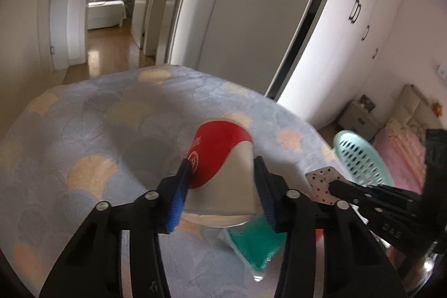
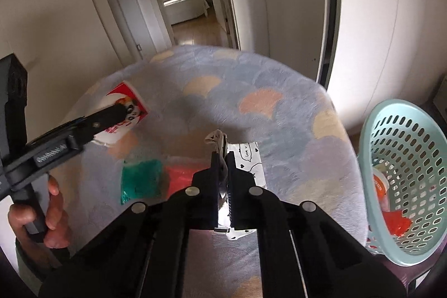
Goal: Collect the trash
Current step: 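Carry the paper cup and wrapper over the basket and open both tools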
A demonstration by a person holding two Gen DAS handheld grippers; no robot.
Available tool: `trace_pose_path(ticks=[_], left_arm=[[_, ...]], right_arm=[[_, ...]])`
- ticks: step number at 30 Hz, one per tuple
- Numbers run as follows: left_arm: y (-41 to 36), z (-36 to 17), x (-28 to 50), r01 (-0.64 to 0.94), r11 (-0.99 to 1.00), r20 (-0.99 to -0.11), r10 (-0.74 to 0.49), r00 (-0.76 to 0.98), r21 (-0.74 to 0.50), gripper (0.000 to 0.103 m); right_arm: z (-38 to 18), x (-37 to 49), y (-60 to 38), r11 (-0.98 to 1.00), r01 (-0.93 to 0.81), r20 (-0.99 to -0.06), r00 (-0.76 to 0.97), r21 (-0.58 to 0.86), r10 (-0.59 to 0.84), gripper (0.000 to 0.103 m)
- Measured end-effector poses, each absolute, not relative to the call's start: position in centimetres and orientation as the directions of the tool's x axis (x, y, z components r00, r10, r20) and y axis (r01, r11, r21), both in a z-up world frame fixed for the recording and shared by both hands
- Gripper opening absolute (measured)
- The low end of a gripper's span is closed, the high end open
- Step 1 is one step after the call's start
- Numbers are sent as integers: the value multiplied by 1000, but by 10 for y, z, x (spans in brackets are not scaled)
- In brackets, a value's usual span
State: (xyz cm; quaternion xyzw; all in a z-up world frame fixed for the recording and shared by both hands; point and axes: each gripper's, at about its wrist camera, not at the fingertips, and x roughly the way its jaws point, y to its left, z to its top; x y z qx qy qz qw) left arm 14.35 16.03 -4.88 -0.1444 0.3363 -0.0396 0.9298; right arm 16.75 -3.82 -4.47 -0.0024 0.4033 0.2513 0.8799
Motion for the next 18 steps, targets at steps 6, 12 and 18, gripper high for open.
trace_pose_path(ticks=[6, 12, 18], left_arm=[[155, -30, 135, 34, 938, -580, -242, 778, -346, 35], [141, -8, 133, 91, 928, -551, -291, 782, -361, 35], [104, 16, 141, 172, 928, -524, -333, 784, -332, 35]], right_arm=[[-30, 166, -51, 879, -428, -683, 579, 210, 445, 4], [-13, 158, -67, 889, -411, -650, 622, 204, 437, 4], [8, 155, -101, 903, -369, -608, 672, 221, 423, 4]])
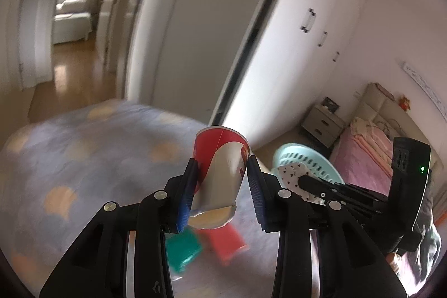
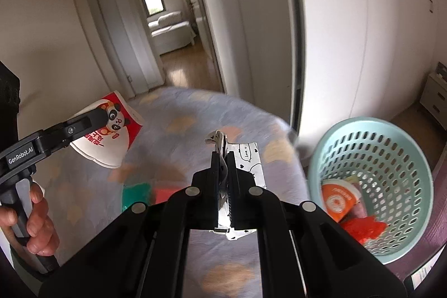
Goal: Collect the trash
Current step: 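Carry the paper cup and wrapper over the basket and open both tools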
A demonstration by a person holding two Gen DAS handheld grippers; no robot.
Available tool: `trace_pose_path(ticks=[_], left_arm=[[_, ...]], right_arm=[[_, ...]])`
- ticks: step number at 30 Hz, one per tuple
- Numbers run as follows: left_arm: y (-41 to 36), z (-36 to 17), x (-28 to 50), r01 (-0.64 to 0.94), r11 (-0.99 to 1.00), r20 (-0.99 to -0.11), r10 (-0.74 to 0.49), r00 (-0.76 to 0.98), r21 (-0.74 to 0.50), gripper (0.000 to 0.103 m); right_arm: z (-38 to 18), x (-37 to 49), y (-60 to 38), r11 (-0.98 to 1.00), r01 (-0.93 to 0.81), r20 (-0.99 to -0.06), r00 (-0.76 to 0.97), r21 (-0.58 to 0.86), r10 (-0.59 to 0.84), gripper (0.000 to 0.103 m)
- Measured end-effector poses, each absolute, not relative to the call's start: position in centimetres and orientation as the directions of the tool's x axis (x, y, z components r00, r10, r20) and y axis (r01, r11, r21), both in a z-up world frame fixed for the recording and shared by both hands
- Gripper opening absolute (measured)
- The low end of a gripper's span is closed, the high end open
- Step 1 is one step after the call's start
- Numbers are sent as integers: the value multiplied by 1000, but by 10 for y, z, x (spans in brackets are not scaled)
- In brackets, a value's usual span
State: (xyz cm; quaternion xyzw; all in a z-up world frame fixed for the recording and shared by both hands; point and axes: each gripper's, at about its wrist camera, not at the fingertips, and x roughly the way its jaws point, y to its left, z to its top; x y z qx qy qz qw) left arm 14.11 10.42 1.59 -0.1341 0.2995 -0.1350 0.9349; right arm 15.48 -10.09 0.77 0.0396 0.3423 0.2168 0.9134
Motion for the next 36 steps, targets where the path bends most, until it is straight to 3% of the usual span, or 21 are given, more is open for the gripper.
trace_pose_path(ticks=[8, 18, 31, 33, 35, 36], left_arm=[[30, 20, 168, 283, 904, -526, -419, 740, -322, 35], [-58, -19, 227, 385, 845, -626, -534, 569, -371, 35], [-145, -64, 265, 414, 856, -720, -496, 486, -310, 36], [-151, -69, 268, 416, 856, -727, -493, 478, -307, 38], [-151, -71, 269, 405, 864, -732, -480, 484, -298, 55], [-149, -70, 267, 401, 867, -729, -477, 491, -297, 56]], right_arm=[[16, 155, -160, 929, -275, -583, 724, 247, 369, 4], [-5, 168, -237, 951, -108, -616, 740, 289, 271, 4], [-41, 187, -309, 932, 62, -673, 709, 357, 210, 4], [-43, 188, -312, 932, 66, -676, 707, 356, 208, 4], [-45, 190, -313, 935, 64, -679, 705, 350, 205, 4], [-46, 192, -312, 936, 66, -682, 702, 346, 203, 4]])
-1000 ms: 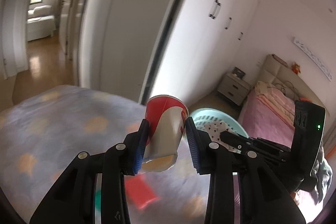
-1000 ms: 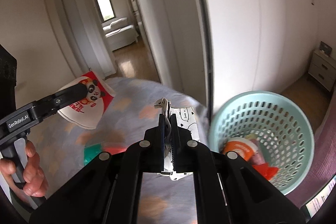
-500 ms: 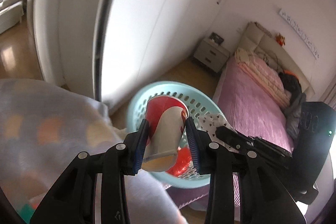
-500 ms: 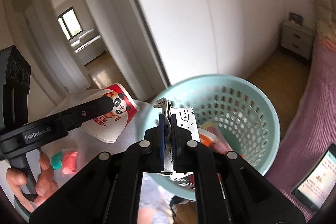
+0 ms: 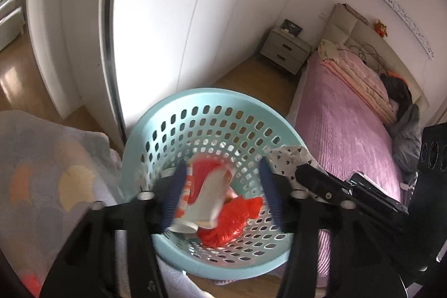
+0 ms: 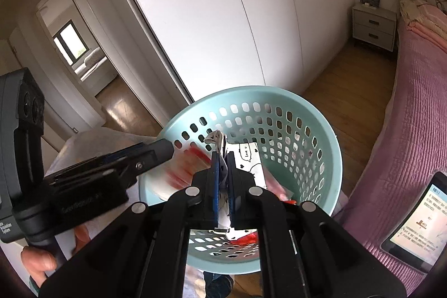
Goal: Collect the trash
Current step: 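Carry the paper cup and wrapper over the basket and open both tools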
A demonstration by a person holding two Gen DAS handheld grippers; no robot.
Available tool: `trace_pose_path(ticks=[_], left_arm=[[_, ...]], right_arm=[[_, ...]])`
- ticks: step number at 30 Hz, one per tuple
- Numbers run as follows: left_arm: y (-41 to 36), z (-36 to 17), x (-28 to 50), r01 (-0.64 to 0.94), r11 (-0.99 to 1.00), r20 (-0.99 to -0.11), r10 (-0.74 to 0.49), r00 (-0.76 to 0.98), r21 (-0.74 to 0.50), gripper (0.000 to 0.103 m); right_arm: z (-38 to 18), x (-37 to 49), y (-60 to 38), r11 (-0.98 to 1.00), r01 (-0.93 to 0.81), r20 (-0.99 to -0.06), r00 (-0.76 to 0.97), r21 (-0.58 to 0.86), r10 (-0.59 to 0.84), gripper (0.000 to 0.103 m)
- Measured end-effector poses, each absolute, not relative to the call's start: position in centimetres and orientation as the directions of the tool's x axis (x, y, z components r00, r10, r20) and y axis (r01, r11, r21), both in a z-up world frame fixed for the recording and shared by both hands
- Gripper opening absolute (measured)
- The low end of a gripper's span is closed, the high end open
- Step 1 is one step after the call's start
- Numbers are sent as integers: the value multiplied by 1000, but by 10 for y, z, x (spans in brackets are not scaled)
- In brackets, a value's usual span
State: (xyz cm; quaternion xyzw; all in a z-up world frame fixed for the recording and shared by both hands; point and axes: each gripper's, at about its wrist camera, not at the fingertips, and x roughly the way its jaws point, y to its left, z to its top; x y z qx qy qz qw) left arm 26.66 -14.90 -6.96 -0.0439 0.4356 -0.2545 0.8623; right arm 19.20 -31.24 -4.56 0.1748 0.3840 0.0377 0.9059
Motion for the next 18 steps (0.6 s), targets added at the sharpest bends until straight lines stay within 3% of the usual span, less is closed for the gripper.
trace_pose_path(ticks=[5, 10, 14, 18], left_arm=[[-134, -63, 262, 380, 870, -715, -481, 508, -315, 56], [-104, -48, 245, 353, 880, -676, -472, 566, -319, 63], [-78, -35, 227, 330, 889, -649, -458, 608, -318, 66], [-47, -24, 205, 294, 901, -620, -432, 655, -318, 66]], right_arm=[[-49, 199, -306, 935, 86, -699, 688, 345, 195, 5], [-49, 198, -306, 931, 99, -701, 687, 351, 191, 16], [-45, 193, -305, 932, 104, -693, 699, 347, 179, 33], [-38, 188, -296, 935, 73, -685, 701, 346, 198, 34]])
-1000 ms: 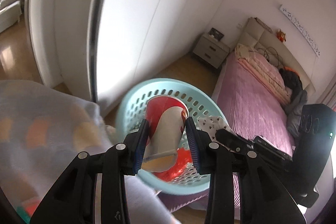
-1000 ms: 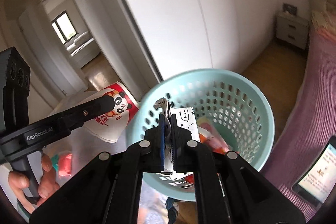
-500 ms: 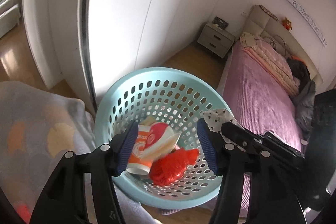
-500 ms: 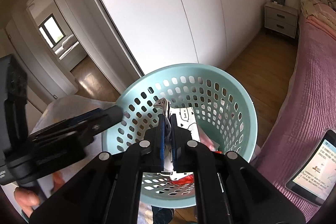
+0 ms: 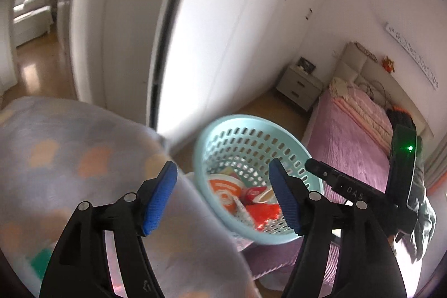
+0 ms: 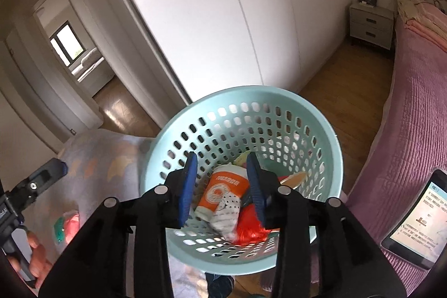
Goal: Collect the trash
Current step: 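Carry the paper cup and wrapper over the basket and open both tools, then grasp the green packet with the left tool while the right tool grasps the pink packet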
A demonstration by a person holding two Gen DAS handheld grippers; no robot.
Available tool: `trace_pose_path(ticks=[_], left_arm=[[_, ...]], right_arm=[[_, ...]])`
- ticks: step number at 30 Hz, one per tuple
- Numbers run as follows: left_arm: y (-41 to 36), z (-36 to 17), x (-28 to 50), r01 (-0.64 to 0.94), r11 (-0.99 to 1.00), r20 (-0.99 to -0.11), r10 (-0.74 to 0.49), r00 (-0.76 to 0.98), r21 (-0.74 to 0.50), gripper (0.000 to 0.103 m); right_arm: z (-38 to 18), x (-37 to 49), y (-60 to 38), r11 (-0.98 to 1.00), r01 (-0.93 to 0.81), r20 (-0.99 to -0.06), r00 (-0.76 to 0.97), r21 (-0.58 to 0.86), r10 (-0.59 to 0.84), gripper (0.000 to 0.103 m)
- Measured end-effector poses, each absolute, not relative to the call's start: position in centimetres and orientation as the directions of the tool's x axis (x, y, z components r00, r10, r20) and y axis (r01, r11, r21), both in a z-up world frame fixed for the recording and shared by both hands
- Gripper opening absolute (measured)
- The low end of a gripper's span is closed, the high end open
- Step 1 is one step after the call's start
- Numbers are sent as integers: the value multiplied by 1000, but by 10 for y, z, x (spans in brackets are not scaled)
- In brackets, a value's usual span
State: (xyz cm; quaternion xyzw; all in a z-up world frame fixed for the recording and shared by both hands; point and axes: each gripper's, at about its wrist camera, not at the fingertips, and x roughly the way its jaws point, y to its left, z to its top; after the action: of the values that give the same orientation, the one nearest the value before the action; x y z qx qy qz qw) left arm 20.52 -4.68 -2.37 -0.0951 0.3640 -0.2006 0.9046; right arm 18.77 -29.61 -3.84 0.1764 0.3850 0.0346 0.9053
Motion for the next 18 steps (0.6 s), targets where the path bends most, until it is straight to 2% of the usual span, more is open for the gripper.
trace_pose_path(ticks=[4, 11, 18], left_arm=[[-9, -11, 184, 242, 917, -587, -391, 709, -318, 66], [63, -1, 154, 138, 928, -552, -321, 769, -346, 66], [127, -17, 132, 15, 920, -579, -259, 773, -392, 66]], right_arm=[[-32, 183, -278, 940, 36, -678, 702, 340, 218, 34], [-24, 171, -231, 936, -62, -662, 691, 346, 290, 43], [-29, 160, -157, 924, -209, -678, 631, 320, 377, 43]])
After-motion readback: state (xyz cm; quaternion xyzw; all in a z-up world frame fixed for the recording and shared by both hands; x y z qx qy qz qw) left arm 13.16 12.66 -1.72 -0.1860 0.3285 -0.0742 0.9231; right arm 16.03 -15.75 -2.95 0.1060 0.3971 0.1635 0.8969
